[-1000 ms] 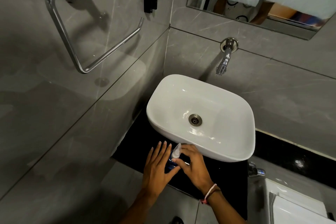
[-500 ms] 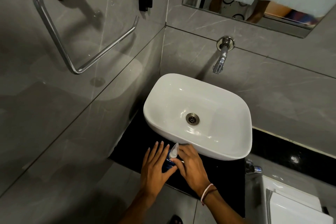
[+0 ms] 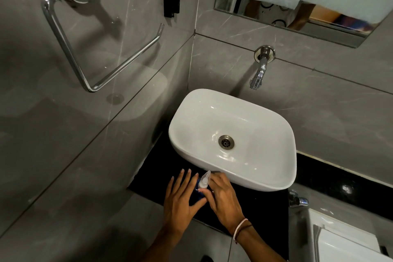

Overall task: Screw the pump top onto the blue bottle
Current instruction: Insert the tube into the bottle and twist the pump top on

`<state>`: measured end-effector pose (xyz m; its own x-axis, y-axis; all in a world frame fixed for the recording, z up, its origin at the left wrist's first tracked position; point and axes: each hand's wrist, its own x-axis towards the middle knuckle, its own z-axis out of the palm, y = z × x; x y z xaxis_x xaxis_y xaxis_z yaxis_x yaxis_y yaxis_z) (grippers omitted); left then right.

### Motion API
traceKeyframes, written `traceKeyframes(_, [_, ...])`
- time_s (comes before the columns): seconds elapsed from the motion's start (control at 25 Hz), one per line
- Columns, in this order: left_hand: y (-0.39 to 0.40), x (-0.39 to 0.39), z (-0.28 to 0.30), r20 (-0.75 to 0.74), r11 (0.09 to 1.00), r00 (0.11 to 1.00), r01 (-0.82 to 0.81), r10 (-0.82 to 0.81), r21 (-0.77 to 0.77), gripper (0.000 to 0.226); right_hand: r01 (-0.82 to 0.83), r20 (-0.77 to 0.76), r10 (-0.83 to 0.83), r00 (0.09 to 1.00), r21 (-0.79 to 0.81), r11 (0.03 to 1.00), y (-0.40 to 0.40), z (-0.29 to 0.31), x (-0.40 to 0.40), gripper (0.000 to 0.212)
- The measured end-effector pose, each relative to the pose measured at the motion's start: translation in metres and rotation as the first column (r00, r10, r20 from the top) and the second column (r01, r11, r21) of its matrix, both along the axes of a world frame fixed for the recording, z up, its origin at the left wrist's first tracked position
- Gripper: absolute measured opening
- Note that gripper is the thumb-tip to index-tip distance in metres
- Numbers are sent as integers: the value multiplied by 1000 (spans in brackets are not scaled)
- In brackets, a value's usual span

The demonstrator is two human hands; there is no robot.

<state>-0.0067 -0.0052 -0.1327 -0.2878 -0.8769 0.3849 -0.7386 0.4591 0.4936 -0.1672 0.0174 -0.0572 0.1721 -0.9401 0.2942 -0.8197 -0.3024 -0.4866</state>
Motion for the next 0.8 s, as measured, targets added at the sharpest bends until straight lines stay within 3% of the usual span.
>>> traceKeyframes(0.28, [0, -1, 3, 72, 1000, 997, -14, 13, 17, 71, 64, 58, -66, 996, 41, 997, 4, 9, 4, 26])
traceKeyframes(0.36, [0, -1, 4, 70, 1000, 997, -12, 11, 13, 70, 116, 138, -129, 982, 96, 989, 4, 17, 5, 30])
traceKeyframes(0.48, [2, -2, 8, 41, 999, 999, -30, 30, 15, 69, 249, 317, -308, 897, 213, 945, 10, 30, 7, 54])
traceKeyframes(0.56, [3, -3, 9, 31, 999, 999, -43, 42, 21, 68, 309, 337, -389, 857, 267, 913, 9, 44, 10, 53])
traceKeyframes(0.64, [4, -3, 11, 38, 999, 998, -44, 43, 28, 72, 275, 263, -349, 899, 280, 920, 4, 57, 11, 33])
traceKeyframes(0.76, [4, -2, 15, 37, 998, 999, -41, 39, 40, 80, 41, 101, -76, 992, 305, 951, -11, 74, 6, 8])
traceKeyframes(0.8, [4, -3, 16, 40, 998, 998, -43, 41, 42, 81, -46, 31, 38, 999, 327, 944, -14, 78, 4, 17])
